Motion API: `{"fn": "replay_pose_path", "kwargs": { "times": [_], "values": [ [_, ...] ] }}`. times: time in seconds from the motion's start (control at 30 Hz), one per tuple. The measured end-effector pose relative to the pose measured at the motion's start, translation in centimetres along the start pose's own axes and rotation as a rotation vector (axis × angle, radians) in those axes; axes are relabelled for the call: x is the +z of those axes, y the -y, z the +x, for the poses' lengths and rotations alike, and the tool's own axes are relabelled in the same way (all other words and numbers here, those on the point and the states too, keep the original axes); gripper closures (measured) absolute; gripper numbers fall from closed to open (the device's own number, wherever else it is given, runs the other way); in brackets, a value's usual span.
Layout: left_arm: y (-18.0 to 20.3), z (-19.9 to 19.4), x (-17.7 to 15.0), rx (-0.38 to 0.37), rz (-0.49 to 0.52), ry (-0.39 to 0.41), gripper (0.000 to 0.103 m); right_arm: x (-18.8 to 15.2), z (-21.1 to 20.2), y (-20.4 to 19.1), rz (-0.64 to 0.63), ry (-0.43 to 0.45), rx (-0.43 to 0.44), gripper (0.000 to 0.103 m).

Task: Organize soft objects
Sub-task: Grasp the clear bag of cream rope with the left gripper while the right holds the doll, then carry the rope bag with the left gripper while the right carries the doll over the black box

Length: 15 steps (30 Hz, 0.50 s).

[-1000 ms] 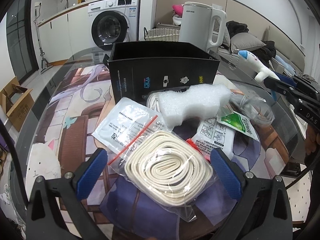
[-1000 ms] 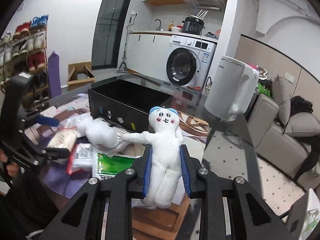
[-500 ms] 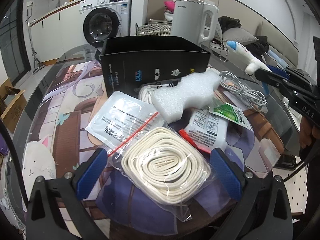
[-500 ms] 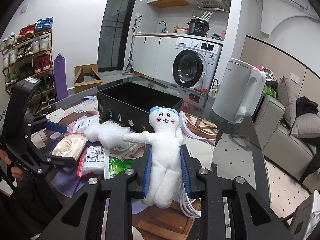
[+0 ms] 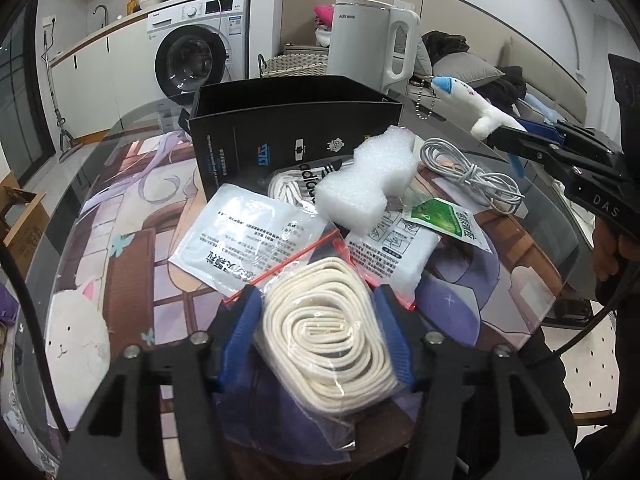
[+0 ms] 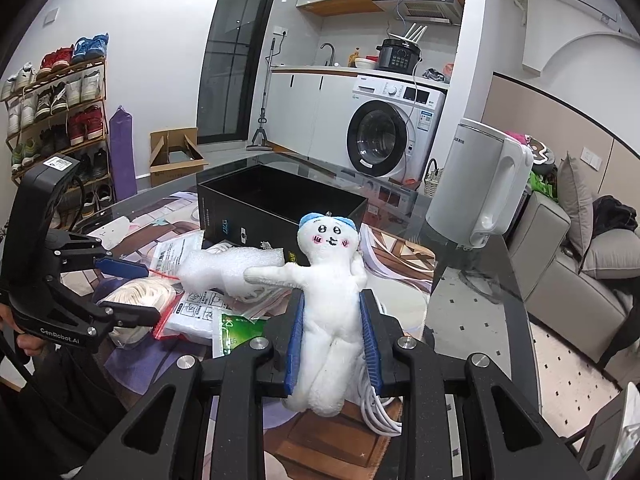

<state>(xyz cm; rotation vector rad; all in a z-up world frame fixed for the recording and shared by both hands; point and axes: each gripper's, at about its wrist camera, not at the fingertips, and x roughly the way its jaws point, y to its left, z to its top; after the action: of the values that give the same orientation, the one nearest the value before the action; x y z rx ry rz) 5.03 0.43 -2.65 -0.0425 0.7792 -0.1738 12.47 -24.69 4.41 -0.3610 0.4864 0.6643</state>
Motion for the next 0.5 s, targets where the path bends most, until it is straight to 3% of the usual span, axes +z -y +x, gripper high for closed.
{"fn": "replay_pose_path", "kwargs": {
  "times": [0.4, 0.43, 0.5],
  "values": [
    [0.6, -0.7, -0.5, 0.023, 0.029, 0.009, 0.049, 0.1, -0.2, -0.1, -0.011, 0.006, 0.0, 0.077],
    [0.8, -0.8, -0.4, 0.025, 0.037, 0.01, 0.045, 0.1, -0.2, -0.1, -0.011, 0.007, -0.001, 0.077],
    [1.0, -0.9, -0.3, 0.042, 0.044, 0.005, 0.013, 0.1, -0.2, -0.2, -0.01, 0.007, -0.001, 0.077]
  ]
}}
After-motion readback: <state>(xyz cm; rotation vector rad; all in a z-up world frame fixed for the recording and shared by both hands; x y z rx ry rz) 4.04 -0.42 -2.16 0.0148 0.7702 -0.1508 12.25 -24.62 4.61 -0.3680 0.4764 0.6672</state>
